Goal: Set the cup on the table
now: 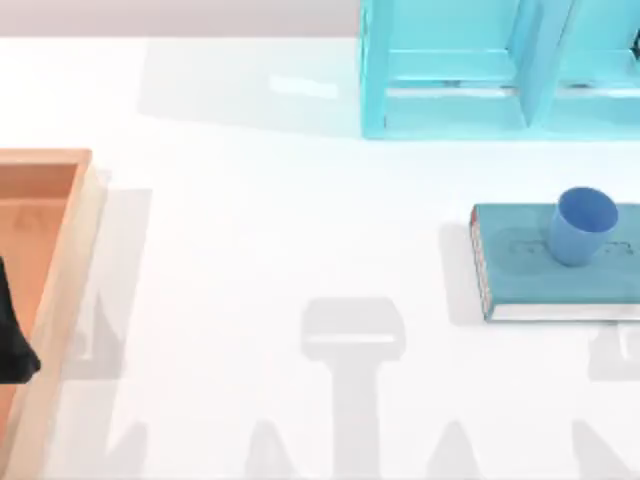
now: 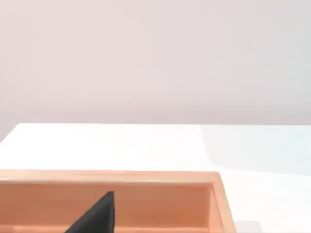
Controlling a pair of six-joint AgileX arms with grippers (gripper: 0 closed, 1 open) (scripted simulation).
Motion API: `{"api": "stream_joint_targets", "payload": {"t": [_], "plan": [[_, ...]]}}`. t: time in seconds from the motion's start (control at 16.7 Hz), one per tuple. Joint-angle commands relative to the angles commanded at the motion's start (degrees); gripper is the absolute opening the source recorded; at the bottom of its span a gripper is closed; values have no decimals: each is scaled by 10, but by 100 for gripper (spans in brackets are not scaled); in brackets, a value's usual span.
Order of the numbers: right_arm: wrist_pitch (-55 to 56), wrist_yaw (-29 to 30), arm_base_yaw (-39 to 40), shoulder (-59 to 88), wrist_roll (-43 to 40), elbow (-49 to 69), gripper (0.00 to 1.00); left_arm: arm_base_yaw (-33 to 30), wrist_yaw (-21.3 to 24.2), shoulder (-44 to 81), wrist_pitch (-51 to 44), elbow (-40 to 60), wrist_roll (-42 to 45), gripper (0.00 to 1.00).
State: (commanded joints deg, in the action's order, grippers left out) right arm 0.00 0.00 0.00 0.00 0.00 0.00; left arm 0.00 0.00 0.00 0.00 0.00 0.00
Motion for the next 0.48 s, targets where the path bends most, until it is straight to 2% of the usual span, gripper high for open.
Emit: {"api": "stream_joint_targets", "payload": {"t": [0.24,0.48], "plan": [[-16,0,1,17,2,17,100,0,0,0,0,0,0,100],[-107,0,10,124,12,120,100,0,0,0,0,0,0,100]]}}
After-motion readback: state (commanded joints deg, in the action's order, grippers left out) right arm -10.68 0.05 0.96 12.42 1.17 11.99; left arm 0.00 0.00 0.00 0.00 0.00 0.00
